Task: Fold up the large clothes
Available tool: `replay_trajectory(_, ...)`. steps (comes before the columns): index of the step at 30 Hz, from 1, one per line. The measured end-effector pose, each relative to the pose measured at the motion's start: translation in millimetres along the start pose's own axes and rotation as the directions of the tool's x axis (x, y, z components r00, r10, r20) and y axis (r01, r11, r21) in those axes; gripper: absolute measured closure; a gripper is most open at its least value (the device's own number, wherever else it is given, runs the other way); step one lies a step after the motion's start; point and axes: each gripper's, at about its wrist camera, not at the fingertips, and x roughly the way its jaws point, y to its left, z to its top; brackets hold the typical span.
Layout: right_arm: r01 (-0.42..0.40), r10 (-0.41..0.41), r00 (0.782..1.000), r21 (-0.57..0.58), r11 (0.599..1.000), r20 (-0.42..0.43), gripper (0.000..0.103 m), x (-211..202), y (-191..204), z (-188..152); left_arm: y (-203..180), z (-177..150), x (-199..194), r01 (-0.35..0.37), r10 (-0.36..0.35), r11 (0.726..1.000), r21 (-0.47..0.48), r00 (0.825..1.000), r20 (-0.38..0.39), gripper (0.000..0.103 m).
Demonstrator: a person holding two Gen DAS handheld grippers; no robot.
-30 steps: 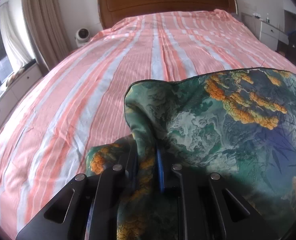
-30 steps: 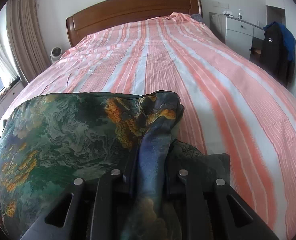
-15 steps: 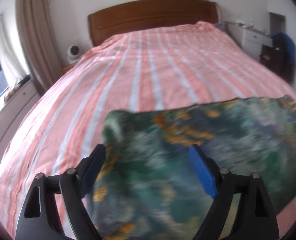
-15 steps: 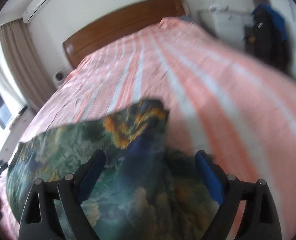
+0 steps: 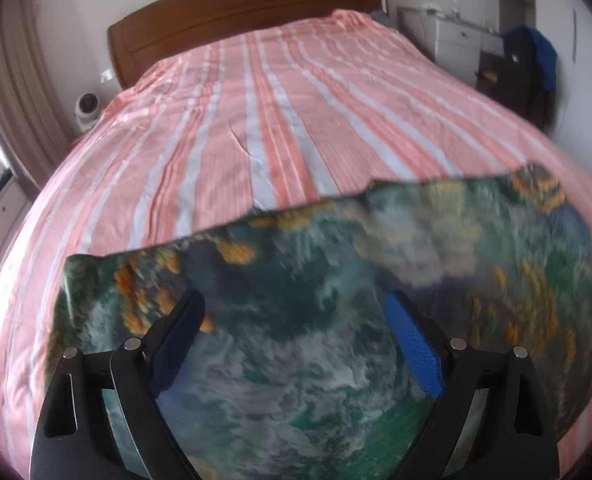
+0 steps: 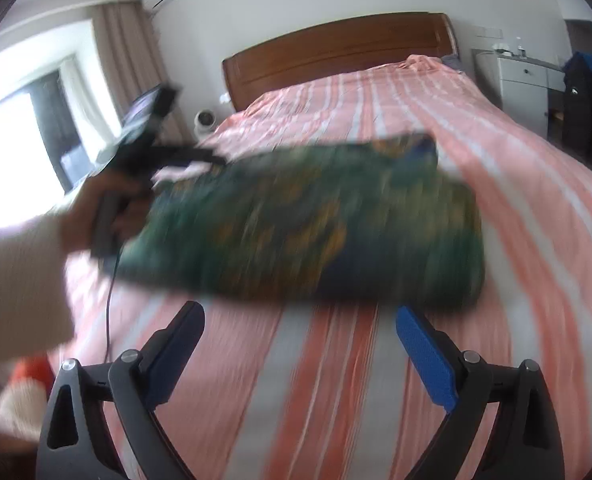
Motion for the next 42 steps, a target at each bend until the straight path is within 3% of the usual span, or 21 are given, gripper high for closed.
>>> replay_trajectory(4,0.04,-0.04,0.999,-0.029,0.999,-0.007,0.007,-3.3,-0.1,-28.0,-22.8,-28.1,-11.7,0.006,-0.007,0.994,0.107,1.0,0.005,0.01)
replay_trajectory(11,0.072,-0.074,0.996,0.05,0.996,0.043,0.007,1.0,-32.3,-14.2,-28.9,-71.2,-54.6,0.078,-0.08,0.99,0.115,0.997,0.008,0.01)
replay_trajectory(18,0.131,-0.139,0.989,0.117,0.984,0.059,0.007,-7.3,-58.2,-12.2,-51.0,-119.0,-96.7,0.141,-0.133,0.978,0.153,0.989,-0.062,0.01)
replay_trajectory(27,0.169,-0.182,0.982,0.202,0.965,0.046,0.007,-8.2,-78.2,-15.3,-56.7,-135.2,-123.6,0.068,-0.06,0.99,0.127,0.996,-0.07,0.01)
replay_trajectory(42,0.197,-0.203,0.979,0.207,0.958,0.004,0.007,-4.6,-79.7,-22.2,-46.0,-139.4,-130.1,0.011,-0.003,0.995,0.099,0.997,-0.08,0.01)
